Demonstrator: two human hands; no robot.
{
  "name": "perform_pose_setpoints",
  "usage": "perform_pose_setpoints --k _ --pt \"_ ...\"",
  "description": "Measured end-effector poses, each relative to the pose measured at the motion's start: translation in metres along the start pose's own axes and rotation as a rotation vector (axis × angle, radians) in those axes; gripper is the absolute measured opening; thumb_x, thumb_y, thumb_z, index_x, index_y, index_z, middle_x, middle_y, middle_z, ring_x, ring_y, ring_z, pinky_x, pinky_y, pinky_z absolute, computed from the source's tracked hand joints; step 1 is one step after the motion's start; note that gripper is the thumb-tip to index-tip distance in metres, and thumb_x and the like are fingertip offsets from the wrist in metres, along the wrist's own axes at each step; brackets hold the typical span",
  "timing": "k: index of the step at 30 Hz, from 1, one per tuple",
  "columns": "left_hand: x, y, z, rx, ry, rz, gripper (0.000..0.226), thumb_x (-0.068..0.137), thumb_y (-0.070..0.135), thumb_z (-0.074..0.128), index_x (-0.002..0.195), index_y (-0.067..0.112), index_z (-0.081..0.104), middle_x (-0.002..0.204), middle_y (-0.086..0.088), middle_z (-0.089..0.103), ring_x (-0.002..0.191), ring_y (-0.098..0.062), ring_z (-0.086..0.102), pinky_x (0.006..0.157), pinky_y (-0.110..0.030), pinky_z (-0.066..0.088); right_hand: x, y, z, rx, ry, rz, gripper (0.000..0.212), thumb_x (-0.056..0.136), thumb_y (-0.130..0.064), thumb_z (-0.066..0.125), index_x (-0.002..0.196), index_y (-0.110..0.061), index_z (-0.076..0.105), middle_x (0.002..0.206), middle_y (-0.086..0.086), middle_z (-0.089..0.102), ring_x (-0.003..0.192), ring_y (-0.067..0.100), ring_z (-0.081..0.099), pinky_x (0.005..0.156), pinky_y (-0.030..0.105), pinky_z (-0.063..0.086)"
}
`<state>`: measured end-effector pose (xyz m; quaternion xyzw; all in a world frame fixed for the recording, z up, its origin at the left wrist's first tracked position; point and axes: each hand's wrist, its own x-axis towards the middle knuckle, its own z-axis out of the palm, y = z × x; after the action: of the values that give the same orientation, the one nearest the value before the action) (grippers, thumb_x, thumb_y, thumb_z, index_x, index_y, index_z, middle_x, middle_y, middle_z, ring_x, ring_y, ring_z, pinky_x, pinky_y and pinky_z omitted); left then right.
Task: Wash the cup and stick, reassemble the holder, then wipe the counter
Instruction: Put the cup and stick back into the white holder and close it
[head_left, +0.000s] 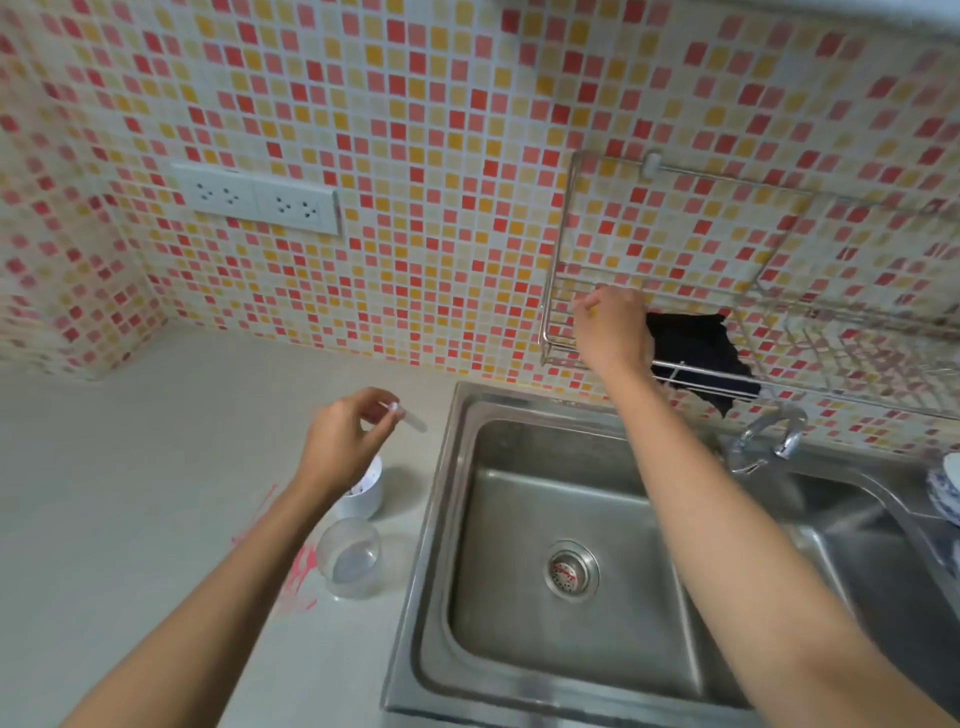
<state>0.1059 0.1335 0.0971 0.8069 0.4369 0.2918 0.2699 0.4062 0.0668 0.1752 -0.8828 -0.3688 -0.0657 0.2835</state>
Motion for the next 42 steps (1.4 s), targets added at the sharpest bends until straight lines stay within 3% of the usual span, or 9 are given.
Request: perform_pose_setpoints --k 4,7,9,12,16,21,25,32,42 --pt "0.002 -0.046 -0.018 0.07 -0.017 -0.073 0.012 0.089 0.029 0.068 0.095 0.019 0.072 0.083 -0.001 0.074 0.079 -0.016 0.069 0.068 -0.025 0.045 -0.077 -0.032 0.021 0.288 0.303 -0.251 0.028 0.094 -0.015 0.053 0.12 -0.014 0.061 0.144 0.005 0.04 0.135 0.02 0.036 0.108 0.029 0.033" --pt "-0.003 -0.072 -0.02 0.11 -0.124 -0.107 0.012 0.089 0.029 0.067 0.095 0.02 0.072 0.085 0.0 0.075 0.082 -0.016 0.07 0.068 -0.023 0.042 -0.133 -0.046 0.058 0.546 0.353 -0.263 0.04 0.09 0.002 0.052 0.129 -0.005 0.053 0.149 0.012 0.032 0.141 0.023 0.029 0.112 0.025 0.03" --pt "-0.008 -0.082 -0.016 0.13 -0.178 -0.105 0.012 0.089 0.027 0.067 0.096 0.019 0.073 0.086 -0.001 0.076 0.082 -0.017 0.07 0.067 -0.023 0.042 -0.166 -0.052 0.088 0.563 0.166 -0.241 0.046 0.088 0.005 0.05 0.133 -0.004 0.048 0.149 0.011 0.034 0.14 0.021 0.031 0.113 0.027 0.03" --pt "-0.012 -0.092 -0.008 0.147 -0.224 -0.086 0.011 0.089 0.021 0.067 0.097 0.016 0.073 0.089 -0.005 0.076 0.085 -0.024 0.07 0.072 -0.028 0.047 -0.192 -0.051 0.138 0.477 -0.364 -0.232 0.058 0.088 0.002 0.054 0.143 -0.008 0.038 0.15 0.005 0.034 0.141 0.017 0.028 0.116 0.035 0.025" --pt "-0.011 -0.098 -0.001 0.169 -0.254 -0.051 0.013 0.088 0.021 0.066 0.098 0.016 0.074 0.088 -0.004 0.075 0.084 -0.026 0.068 0.073 -0.027 0.043 -0.195 -0.047 0.18 0.349 -0.784 -0.18 0.081 0.083 -0.017 0.072 0.15 -0.015 0.026 0.152 0.002 0.033 0.141 0.016 0.027 0.112 0.022 0.018" --pt "-0.005 -0.105 -0.005 0.192 -0.248 0.02 0.015 0.087 0.021 0.068 0.098 0.014 0.074 0.086 -0.005 0.075 0.083 -0.028 0.067 0.078 -0.031 0.046 -0.189 -0.062 0.204 0.432 -0.823 -0.209 0.075 0.064 -0.03 0.085 0.129 -0.026 0.048 0.123 -0.008 0.06 0.114 0.014 0.054 0.093 0.029 0.045" --pt "0.003 -0.111 -0.014 0.238 -0.215 0.056 0.014 0.089 0.023 0.067 0.098 0.015 0.073 0.085 -0.004 0.075 0.082 -0.028 0.067 0.077 -0.032 0.046 -0.188 -0.07 0.21 0.517 -0.866 -0.214 0.083 0.06 -0.019 0.087 0.131 -0.031 0.046 0.119 -0.017 0.057 0.108 -0.001 0.052 0.086 0.011 0.042" --pt "0.007 -0.112 -0.013 0.262 -0.27 0.063 0.018 0.091 0.024 0.064 0.103 0.014 0.073 0.091 -0.006 0.075 0.085 -0.027 0.066 0.076 -0.031 0.046 -0.194 -0.072 0.221 0.552 -0.909 -0.121 0.084 0.056 -0.022 0.085 0.126 -0.042 0.044 0.118 -0.023 0.057 0.107 -0.008 0.054 0.082 0.017 0.046" --pt "0.003 -0.105 -0.003 0.257 -0.319 0.054 0.023 0.094 0.022 0.06 0.113 0.012 0.069 0.097 -0.011 0.072 0.091 -0.028 0.062 0.078 -0.033 0.045 -0.198 -0.073 0.216 0.516 -0.913 -0.04 0.085 0.058 -0.033 0.086 0.126 -0.047 0.036 0.111 -0.019 0.061 0.1 0.007 0.06 0.077 0.024 0.05"
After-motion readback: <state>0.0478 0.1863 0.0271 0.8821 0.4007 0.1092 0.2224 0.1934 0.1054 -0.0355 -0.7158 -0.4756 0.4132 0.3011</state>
